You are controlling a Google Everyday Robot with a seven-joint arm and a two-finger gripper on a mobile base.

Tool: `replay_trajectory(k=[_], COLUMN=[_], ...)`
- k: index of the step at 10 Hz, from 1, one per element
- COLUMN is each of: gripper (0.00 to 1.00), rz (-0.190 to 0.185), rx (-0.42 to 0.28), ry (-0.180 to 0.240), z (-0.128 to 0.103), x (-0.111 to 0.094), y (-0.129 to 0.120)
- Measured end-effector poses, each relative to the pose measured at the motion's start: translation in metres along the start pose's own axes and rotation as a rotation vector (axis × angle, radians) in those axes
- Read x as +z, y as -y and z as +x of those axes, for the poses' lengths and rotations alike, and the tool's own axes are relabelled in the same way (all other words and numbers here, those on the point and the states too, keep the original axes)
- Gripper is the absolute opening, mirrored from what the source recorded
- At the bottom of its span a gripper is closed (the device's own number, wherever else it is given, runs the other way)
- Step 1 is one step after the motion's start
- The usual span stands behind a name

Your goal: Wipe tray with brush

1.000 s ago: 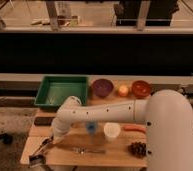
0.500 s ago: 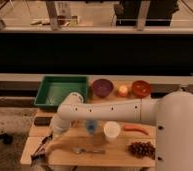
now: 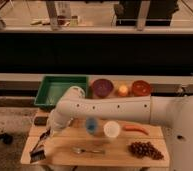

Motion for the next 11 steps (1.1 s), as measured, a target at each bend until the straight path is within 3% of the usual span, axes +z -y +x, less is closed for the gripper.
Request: replay_trajectory(k=[2, 5, 11], gripper=[0.0, 0.0, 0.0], rz=[0.041, 0.068, 0.071], rx=[0.018, 0.087, 0.134], ry=[-0.003, -0.048, -0.086], z=[-0.011, -0.022, -0.009], x=[-0.026, -0.053, -0.06], y=[0.004, 0.025, 0.074])
